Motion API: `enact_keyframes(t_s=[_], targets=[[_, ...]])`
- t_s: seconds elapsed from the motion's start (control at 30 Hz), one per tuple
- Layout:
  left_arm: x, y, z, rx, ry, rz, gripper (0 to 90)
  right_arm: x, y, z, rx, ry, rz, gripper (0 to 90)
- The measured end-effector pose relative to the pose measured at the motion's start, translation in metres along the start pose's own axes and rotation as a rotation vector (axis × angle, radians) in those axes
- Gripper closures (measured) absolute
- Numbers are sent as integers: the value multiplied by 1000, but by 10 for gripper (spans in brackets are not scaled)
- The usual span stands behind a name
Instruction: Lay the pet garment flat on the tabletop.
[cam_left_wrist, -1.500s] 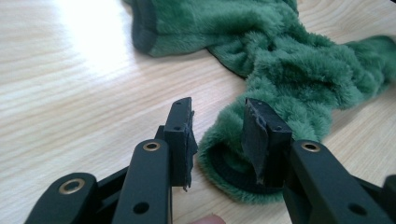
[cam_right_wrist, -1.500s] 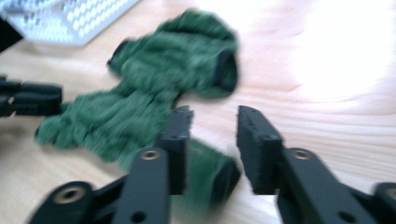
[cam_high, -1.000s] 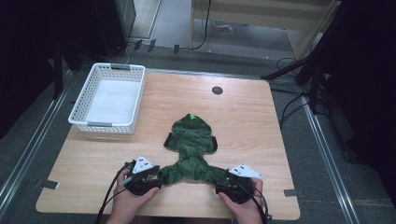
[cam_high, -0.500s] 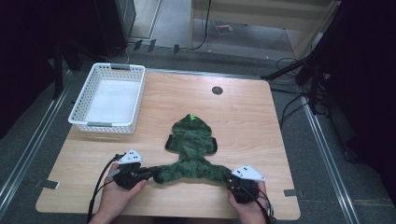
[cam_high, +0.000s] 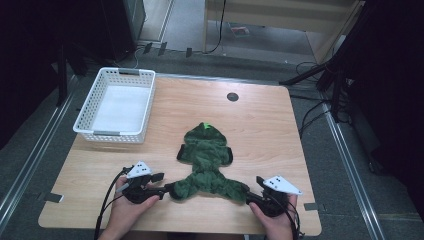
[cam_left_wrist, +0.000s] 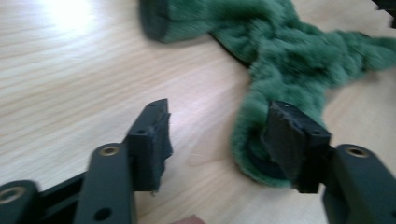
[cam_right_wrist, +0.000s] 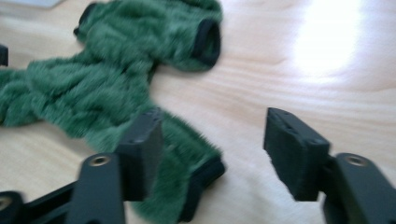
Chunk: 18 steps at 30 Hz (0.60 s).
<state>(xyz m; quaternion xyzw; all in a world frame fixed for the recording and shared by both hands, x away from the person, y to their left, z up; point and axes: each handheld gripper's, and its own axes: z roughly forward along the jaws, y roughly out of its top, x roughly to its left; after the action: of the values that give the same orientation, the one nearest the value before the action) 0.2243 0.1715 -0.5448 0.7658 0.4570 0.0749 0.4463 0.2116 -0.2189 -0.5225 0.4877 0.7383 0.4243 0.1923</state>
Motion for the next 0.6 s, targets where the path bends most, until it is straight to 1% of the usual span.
enact_keyframes(t_s=[0.03,0.07,0.1,0.13,0.17,0.2,0.27,0.3,0.33,0.37,0.4,0.47,0.6], targets=[[1,0,-2,-13,17,0,373,-3,0,-1,-14,-4,-3,336],[3,-1,-3,-32,33,4,346,-5,1,-2,-19,-6,-2,322],[6,-1,-7,-50,44,1,331,-8,2,-4,-22,-4,-7,289],[9,-2,-10,-62,50,-2,298,-11,3,-6,-28,-4,-24,226],[12,-2,-15,-83,68,-18,254,-13,4,-7,-35,-10,-29,177],[15,-2,-18,-91,81,-22,210,-17,6,-9,-40,-16,-26,114],[22,-2,-28,-109,103,-34,151,-24,8,-12,-50,-8,-11,34],[24,-3,-31,-121,111,-42,124,-30,9,-13,-53,2,4,0],[28,-4,-36,-138,109,-41,95,-34,9,-14,-55,3,13,0],[32,-5,-41,-150,101,-48,37,-39,9,-15,-63,-6,17,0],[37,-6,-46,-168,97,-61,0,-44,8,-16,-67,-19,32,0],[45,-8,-56,-197,100,-74,0,-55,7,-18,-76,-43,55,0],[60,-15,-73,-223,137,-96,0,-74,5,-23,-96,-69,99,0]])
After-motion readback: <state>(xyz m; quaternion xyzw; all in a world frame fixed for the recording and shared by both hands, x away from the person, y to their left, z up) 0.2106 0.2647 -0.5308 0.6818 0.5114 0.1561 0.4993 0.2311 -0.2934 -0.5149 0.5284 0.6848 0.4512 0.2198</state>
